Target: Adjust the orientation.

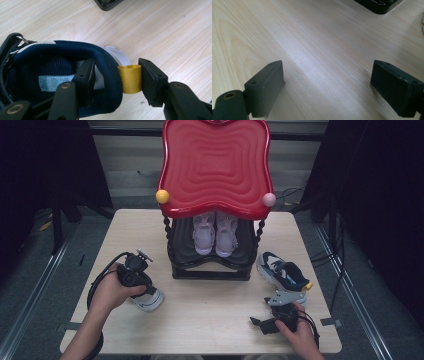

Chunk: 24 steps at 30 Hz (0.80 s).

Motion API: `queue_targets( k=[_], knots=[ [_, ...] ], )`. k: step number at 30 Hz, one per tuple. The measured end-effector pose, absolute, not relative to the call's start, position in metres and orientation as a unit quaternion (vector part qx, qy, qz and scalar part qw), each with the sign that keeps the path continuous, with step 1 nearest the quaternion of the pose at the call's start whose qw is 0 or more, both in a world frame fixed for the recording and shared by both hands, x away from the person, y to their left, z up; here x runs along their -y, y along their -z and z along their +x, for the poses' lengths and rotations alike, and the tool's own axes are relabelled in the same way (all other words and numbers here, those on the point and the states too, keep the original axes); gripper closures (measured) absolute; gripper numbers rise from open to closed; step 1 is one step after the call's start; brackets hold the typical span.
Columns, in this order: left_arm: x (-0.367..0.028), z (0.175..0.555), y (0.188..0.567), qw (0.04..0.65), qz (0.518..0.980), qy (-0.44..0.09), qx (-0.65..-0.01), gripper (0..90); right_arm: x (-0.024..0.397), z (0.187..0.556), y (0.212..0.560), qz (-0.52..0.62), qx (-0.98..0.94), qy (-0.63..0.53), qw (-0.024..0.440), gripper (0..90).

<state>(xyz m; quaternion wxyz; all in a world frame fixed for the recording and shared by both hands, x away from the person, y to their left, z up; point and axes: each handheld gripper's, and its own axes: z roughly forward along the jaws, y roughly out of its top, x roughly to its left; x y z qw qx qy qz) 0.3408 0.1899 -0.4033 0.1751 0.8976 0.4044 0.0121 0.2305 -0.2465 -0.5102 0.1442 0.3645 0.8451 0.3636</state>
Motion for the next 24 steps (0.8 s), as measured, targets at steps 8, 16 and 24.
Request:
queue_targets(
  k=[8,16,24],
  knots=[
    [-0.191,0.347,0.408,0.158,0.898,0.006,-0.412,55.0,0.247,0.23,0.51,0.364,-0.845,-0.364,0.144,10.8],
    [-0.188,0.35,0.415,0.148,0.897,0.022,-0.415,59.9,0.247,0.23,0.51,0.364,-0.845,-0.364,0.144,10.9],
    [-0.184,0.351,0.417,0.128,0.899,0.023,-0.418,62.6,0.247,0.23,0.51,0.364,-0.845,-0.364,0.144,10.9]
  ],
)
